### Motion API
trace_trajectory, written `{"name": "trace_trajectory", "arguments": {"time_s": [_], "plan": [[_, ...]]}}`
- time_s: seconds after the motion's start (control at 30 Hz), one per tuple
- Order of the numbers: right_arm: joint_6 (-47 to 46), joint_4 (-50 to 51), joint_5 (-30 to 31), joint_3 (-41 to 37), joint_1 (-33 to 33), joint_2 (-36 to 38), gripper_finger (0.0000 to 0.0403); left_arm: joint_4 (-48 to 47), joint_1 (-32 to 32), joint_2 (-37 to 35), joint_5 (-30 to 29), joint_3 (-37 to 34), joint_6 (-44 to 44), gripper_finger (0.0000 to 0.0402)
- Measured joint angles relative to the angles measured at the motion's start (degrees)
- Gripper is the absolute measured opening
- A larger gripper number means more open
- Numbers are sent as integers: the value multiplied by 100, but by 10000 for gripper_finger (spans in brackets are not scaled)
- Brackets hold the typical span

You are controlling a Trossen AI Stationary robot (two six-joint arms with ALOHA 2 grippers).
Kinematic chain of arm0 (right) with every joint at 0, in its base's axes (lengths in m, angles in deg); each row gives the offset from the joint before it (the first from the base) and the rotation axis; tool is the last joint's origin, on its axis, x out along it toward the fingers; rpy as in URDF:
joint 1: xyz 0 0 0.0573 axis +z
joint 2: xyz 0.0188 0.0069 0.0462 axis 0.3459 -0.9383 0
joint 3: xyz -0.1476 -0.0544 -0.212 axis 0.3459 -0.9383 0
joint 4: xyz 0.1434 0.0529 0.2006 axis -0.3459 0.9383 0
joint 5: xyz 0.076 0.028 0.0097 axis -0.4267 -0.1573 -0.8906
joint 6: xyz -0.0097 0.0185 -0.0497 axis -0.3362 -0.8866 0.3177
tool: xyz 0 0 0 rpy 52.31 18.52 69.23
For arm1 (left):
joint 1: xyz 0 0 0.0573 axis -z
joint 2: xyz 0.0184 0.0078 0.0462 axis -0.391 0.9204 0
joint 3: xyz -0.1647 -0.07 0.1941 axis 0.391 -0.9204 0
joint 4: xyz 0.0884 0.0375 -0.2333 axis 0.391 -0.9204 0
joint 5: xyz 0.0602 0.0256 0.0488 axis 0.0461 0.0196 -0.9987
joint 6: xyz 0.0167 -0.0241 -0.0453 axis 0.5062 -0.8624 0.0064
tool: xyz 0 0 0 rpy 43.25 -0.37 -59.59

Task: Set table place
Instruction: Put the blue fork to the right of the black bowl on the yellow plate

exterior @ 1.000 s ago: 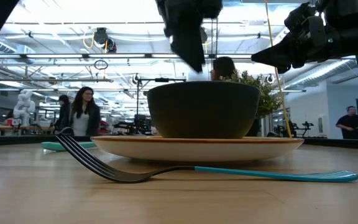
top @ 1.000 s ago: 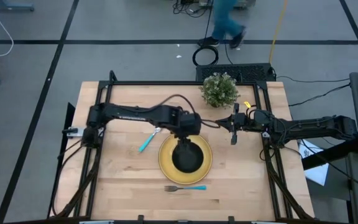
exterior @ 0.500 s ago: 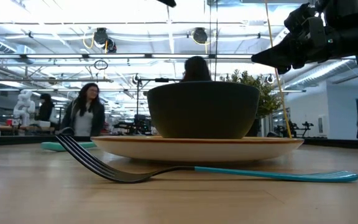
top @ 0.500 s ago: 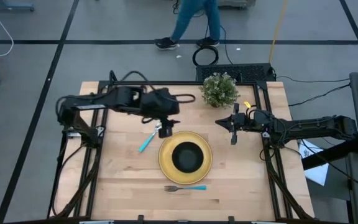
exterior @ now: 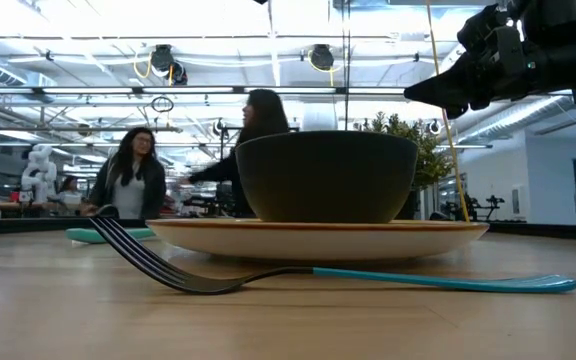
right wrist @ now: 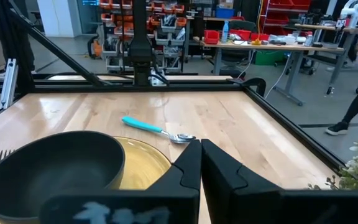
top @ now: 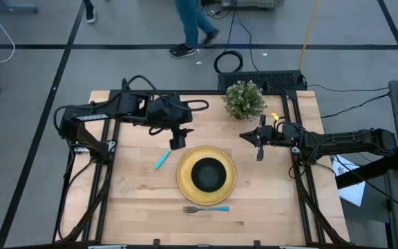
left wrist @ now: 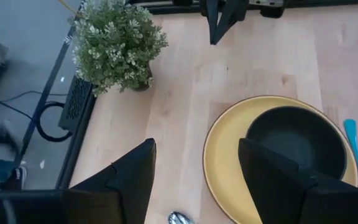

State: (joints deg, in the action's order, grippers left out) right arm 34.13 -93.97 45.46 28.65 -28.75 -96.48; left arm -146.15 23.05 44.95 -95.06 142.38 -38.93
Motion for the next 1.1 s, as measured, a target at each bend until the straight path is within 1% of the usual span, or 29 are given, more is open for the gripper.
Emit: {"name": "trace_trajectory", "arguments": {"time_s": [0.17,0.3,0.37,0.43,0.67,0.77,0.83,0.87,0.93,1.03,1.1], "plan": [[-39,42,0,0,0,0,0,61,9,-57,-4,-2,187,227],[-35,66,1,0,-1,0,0,79,9,-406,-17,1,251,198],[-33,66,1,0,-1,2,0,182,8,-629,-54,-131,291,181],[-30,91,0,0,-1,1,0,500,7,-889,-59,-375,418,166],[-25,36,0,0,-2,1,0,962,-13,-1865,-173,-1491,408,100],[-22,-5,2,-2,-1,0,0,1150,-13,-2206,-184,-1888,383,59],[-22,-7,0,-2,-2,0,0,1270,-13,-2438,-31,-2107,379,23],[-30,-11,2,-2,-2,0,0,1270,-12,-2535,-10,-2201,350,12],[-61,-8,0,-2,0,0,0,1271,-11,-2719,-140,-2381,226,8],[-75,-2,1,-2,0,0,0,1307,-11,-3071,-533,-2699,72,4],[-78,1,0,-2,-1,0,0,1558,-13,-3384,-695,-2995,2,3]]}}
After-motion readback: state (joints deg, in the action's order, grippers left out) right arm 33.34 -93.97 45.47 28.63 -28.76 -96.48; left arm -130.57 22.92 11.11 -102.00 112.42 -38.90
